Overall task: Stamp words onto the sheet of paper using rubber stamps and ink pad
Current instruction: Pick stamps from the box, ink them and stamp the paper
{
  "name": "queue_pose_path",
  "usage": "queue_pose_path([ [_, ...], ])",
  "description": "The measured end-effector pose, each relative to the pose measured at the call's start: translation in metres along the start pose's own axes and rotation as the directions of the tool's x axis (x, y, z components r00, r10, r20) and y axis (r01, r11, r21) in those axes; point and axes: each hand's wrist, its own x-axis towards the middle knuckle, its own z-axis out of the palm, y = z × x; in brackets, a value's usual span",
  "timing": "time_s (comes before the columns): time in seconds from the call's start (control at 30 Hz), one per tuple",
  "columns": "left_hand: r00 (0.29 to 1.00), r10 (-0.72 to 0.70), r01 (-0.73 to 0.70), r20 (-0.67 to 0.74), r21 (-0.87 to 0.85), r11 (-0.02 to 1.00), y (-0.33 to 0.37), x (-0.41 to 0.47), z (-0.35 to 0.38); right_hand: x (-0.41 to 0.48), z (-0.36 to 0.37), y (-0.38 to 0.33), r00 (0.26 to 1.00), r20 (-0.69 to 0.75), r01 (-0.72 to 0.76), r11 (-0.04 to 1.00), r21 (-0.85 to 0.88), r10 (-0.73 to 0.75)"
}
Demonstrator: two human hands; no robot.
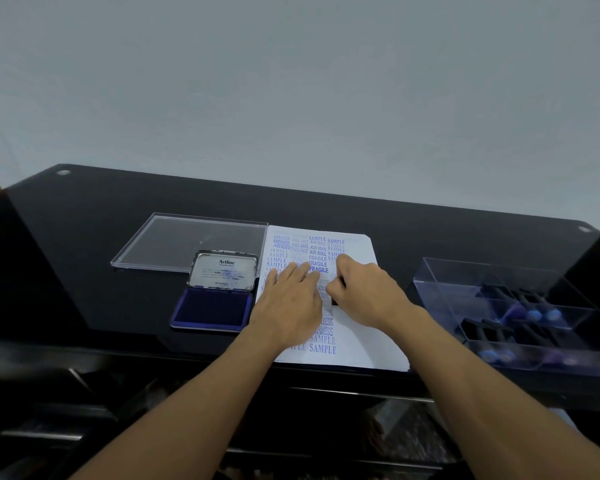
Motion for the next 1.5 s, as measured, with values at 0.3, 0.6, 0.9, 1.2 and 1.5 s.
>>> queue_pose_path([
  [0.3,1.000,-0.001,0.001,0.002,-0.005,1.000,0.000,-0.001,0.000,-0.002,0.000,0.000,1.000,0.002,0.009,1.000,0.008,-0.009],
  [0.6,1.000,0.001,-0.001,0.000,-0.012,1.000,0.001,-0.001,-0.001,-0.007,0.001,0.000,1.000,-0.016,0.023,1.000,0.003,-0.023],
  [0.9,1.000,-0.005,0.005,-0.007,-0.012,1.000,0.001,-0.001,-0.001,0.002,-0.001,-0.002,1.000,0.008,-0.004,1.000,0.002,0.004],
  [1.2,1.000,0.003,-0.003,-0.004,-0.005,1.000,0.001,-0.002,-0.001,-0.010,-0.001,-0.003,1.000,-0.008,0.014,1.000,0.000,-0.014],
  [1.5,1.000,-0.015,0.016,0.024,-0.030,0.999,0.000,0.000,-0.002,-0.006,-0.001,-0.002,1.000,0.003,0.011,1.000,0.010,-0.011],
])
